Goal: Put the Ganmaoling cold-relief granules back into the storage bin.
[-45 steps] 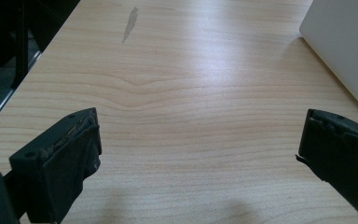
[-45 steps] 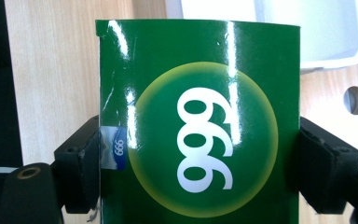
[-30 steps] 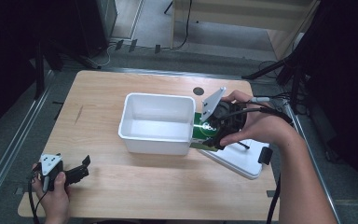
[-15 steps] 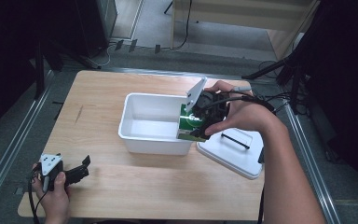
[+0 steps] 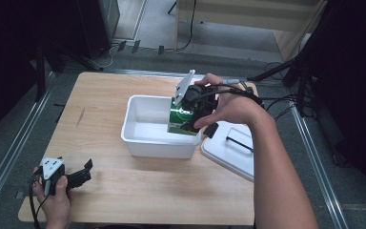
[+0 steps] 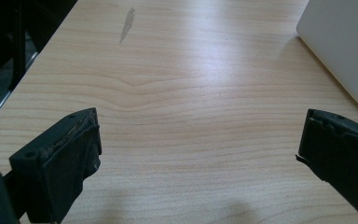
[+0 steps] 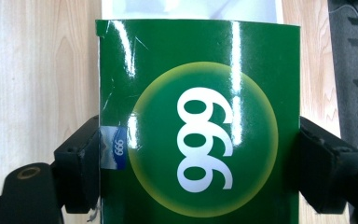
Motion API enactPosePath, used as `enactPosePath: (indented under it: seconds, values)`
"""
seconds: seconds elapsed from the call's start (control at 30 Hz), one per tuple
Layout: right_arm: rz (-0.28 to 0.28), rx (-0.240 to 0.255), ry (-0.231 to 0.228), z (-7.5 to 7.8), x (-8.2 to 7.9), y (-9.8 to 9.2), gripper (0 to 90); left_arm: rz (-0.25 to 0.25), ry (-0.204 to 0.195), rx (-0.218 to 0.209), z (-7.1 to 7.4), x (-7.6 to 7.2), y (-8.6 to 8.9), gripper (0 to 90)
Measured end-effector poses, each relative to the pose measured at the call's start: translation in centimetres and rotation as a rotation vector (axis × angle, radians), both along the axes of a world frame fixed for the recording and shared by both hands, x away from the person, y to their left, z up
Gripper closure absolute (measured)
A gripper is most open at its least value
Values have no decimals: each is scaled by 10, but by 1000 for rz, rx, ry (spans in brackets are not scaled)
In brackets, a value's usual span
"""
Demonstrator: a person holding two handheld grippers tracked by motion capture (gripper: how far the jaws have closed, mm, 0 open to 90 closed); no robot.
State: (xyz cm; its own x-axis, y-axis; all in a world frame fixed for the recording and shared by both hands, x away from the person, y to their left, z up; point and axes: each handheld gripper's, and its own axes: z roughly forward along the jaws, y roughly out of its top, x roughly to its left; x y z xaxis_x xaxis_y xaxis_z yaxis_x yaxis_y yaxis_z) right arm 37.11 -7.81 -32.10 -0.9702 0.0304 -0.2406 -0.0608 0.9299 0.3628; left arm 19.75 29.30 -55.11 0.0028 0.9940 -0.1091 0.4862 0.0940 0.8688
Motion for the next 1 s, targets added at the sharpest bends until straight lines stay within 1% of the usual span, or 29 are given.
enactPosePath:
  seconds: [0.1, 0.23, 0.27, 0.3, 0.4, 0.43, 0.47, 0.5, 0.53, 0.57, 0.6, 0.67, 0.77, 0.8, 0.83, 0.87, 0.9, 0.93, 0.97, 1.0]
  values:
    - [10, -6, -3, -5, 5, 5, 161, 1, 0, -2, 0, 0, 0, 0]
    - [4, -27, -9, -13, 12, 9, 160, 3, -3, -5, 0, 0, 0, 0]
    - [4, -27, -9, -13, 12, 9, 160, 3, -3, -5, 0, 0, 0, 0]
    - [10, -36, -15, -18, 15, 11, 160, 2, -3, -4, 0, 0, 0, 0]
    - [13, -48, -18, -22, 17, 12, 160, 2, -2, -5, 0, 0, 0, 0]
    - [11, -57, -21, -26, 18, 13, 159, 2, -2, -6, 0, 0, 0, 0]
    - [11, -57, -21, -26, 18, 13, 159, 2, -2, -6, 0, 0, 0, 0]
    - [26, -63, -39, -31, 19, 14, 159, 2, -2, -5, 0, 0, 0, 0]
    - [26, -63, -39, -31, 19, 14, 159, 2, -2, -5, 0, 0, 0, 0]
    - [45, -68, -73, -36, 18, 16, 159, 1, -3, -5, 0, 0, 0, 0]
    - [44, -73, -86, -38, 18, 17, 158, 1, -2, -3, 0, 0, 0, 0]
    - [49, -63, -101, -43, 19, 19, 158, 0, -2, -2, 0, 0, 0, 0]
    - [38, -63, -95, -50, 21, 20, 158, 0, -2, -1, 0, 0, 0, 0]
    - [45, -62, -88, -52, 23, 20, 158, -1, -2, -1, 0, 0, 0, 0]
    - [36, -66, -82, -55, 23, 20, 158, -1, -2, -2, 0, 0, 0, 0]
    - [36, -66, -82, -55, 23, 20, 158, -1, -2, -2, 0, 0, 0, 0]
    - [37, -70, -71, -60, 25, 18, 158, 1, -4, -3, 0, 0, 0, 0]
    - [37, -70, -71, -60, 25, 18, 158, 1, -4, -3, 0, 0, 0, 0]
    - [25, -74, -68, -63, 26, 17, 158, 0, -4, -2, 0, 0, 0, 0]
    - [23, -72, -60, -68, 29, 14, 158, -1, -4, -3, 0, 0, 0, 0]
